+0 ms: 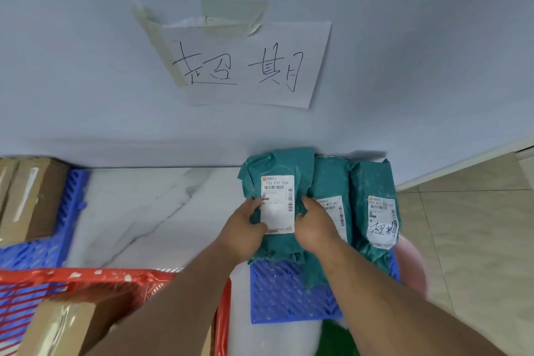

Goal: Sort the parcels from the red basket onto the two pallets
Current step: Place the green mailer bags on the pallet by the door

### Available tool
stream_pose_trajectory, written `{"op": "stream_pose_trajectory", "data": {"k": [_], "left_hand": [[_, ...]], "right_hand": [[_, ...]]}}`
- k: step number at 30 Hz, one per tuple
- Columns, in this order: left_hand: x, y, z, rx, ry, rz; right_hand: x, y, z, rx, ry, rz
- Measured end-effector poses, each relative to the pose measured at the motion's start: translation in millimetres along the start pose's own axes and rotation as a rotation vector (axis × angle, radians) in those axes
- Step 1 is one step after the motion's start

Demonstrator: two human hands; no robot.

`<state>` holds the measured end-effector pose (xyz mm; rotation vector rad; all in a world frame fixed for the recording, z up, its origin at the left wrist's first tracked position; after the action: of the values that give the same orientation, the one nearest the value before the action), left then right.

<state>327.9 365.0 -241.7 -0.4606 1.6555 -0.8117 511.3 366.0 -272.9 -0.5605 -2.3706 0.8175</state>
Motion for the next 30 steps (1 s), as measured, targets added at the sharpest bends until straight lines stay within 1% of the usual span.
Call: {"op": "stream_pose_trajectory", "data": {"k": [7,11,15,18,21,24,27,28,30], "left_hand": [[-2.4,-37.8,-17.4,-0.067,-0.072,-0.017],[-13.3,-87.7,-39.1,-0.076,-0.157,0.022],[-6.8,-154.6,-94.4,-0.174,-0.355,0.145],[20.6,-204.6,-156.7,-0.281,-0.493,0.197],[65.5,-246.8,-215.8,-0.372,-0.555,0.141],[119.4,-269.0,-253.6,-0.451,-0.484,0.019],[167.8,-284.4,-269.2,-0.519,-0.351,-0.148],[180.8,-290.0,-270.6,-0.524,-0.319,-0.194],[197.3,-301.0,-268.9,-0.484,-0.248,-0.267]], "right_hand": [[1.8,-44.6,-17.4,-0.051,0.134,0.016],[12.8,-100.6,-34.7,-0.132,0.207,-0.030],[43.0,-176.3,-28.5,-0.197,0.285,-0.091],[67.5,-236.6,1.0,-0.165,0.364,-0.133],[87.5,-284.1,52.2,-0.063,0.388,-0.152],[97.2,-312.2,112.4,0.040,0.405,-0.123],[96.6,-323.4,170.5,0.145,0.360,-0.048],[95.2,-325.2,185.7,0.181,0.346,-0.008],[90.9,-325.6,208.1,0.224,0.322,0.077]]}}
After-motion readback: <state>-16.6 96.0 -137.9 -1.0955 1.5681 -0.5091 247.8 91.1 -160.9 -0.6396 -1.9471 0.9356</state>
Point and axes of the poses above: each hand's wrist, its own y-axis towards the middle knuckle, its own z-axis out of the palm, x = y × z, the point moved 5 cm from there along y, towards the middle knuckle, and after that the axes turned 9 degrees about -y, right-handed, at the moved point
